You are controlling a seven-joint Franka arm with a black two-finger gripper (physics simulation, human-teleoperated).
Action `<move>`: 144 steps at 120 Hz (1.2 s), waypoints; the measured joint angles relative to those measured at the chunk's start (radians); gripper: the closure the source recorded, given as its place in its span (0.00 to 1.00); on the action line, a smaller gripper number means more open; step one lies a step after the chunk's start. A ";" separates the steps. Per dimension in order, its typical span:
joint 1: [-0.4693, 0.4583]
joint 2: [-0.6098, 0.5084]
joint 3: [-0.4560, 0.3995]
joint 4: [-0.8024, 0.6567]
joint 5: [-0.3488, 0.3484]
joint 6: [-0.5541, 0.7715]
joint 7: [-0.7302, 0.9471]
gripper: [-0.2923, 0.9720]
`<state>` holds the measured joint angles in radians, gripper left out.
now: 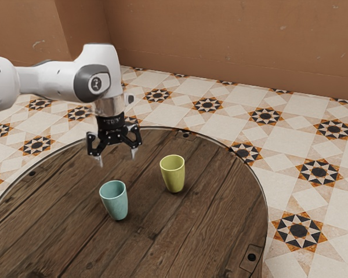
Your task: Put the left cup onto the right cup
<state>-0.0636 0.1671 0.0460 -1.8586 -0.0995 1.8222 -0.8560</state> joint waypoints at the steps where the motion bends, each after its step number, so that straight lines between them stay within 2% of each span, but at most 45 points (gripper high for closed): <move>1: 0.000 0.002 0.000 0.001 0.000 0.001 -0.004 0.23; 47: -0.026 0.092 0.002 0.011 -0.002 0.081 -0.122 0.23; 106: -0.016 0.113 0.002 -0.067 -0.003 0.250 -0.189 0.23; 144: -0.004 0.090 0.002 -0.085 0.003 0.291 -0.208 0.23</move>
<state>-0.0676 0.2573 0.0476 -1.9439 -0.0961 2.1133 -1.0643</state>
